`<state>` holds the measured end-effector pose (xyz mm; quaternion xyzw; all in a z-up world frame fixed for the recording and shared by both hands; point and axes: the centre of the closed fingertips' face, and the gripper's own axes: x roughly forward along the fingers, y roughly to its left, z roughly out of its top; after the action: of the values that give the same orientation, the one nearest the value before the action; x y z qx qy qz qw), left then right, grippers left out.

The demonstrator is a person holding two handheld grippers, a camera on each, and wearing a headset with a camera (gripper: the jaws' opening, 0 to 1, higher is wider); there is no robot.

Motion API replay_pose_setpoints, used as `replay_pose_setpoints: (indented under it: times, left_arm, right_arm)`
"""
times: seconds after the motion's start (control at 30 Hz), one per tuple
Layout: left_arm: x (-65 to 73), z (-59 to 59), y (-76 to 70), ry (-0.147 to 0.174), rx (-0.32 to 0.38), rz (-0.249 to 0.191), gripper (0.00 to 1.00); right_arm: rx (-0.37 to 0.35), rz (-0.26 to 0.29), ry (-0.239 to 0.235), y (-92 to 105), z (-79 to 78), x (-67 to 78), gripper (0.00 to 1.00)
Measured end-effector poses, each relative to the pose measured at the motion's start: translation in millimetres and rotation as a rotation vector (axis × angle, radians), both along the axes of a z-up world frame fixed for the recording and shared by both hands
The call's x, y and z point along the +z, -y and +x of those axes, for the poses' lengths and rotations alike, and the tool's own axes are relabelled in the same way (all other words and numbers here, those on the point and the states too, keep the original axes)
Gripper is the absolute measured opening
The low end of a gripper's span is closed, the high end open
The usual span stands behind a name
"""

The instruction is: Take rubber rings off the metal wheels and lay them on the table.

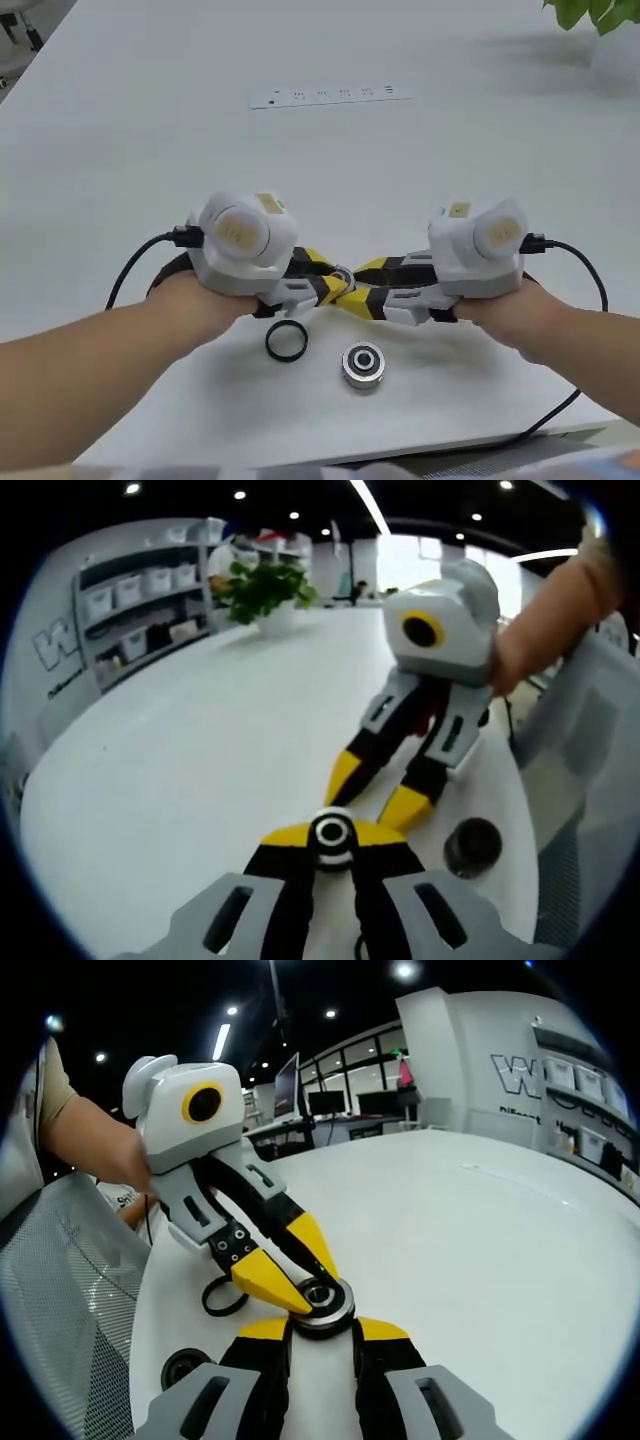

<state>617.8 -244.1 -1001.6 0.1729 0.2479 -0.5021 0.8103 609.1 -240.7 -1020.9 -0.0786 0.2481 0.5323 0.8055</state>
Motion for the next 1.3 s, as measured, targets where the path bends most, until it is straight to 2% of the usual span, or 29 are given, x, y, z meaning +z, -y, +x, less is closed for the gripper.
replay_pose_setpoints:
  times: [0.33, 0.47, 0.53, 0.77, 1.03, 1.23, 1.3]
  left_arm:
    - [-0.8, 0.4, -1.8, -0.01, 0.029, -0.023, 0.14]
    - [-1.0, 0.7, -1.8, -0.015, 0.04, -0.028, 0.14]
    - [-0.9, 0.6, -1.8, -0.016, 0.04, -0.028, 0.13]
    - [-1.0, 0.2, -2.3, -0.011, 0.031, -0.028, 0.13]
    - [-1.4, 1.0, -2.3, -0.01, 0.032, -0.024, 0.13]
    - [-1.6, 0.3, -2.3, -0.011, 0.036, -0.021, 0.13]
    - [-1.3, -1.5, -2.2, -0.016, 0.036, -0.021, 0.13]
  right_arm:
    - [-0.004, -0.015, -0.004, 6.8, -1.3, -1.9, 0.1]
    - [-0.023, -0.019, -0.021, 9.6, -0.6, -3.1, 0.0]
    - [-0.04, 0.0, -0.051, 9.8, 0.0, -3.5, 0.0]
    - [-0.062, 0.037, -0.081, 10.0, -0.1, -0.8, 0.0]
    - [-0.123, 0.114, -0.144, 13.7, 0.7, 7.6, 0.0]
    - [-0.146, 0.138, -0.168, 13.9, 1.7, 8.5, 0.0]
    - [-0.166, 0.161, -0.176, 13.6, 3.7, 11.5, 0.0]
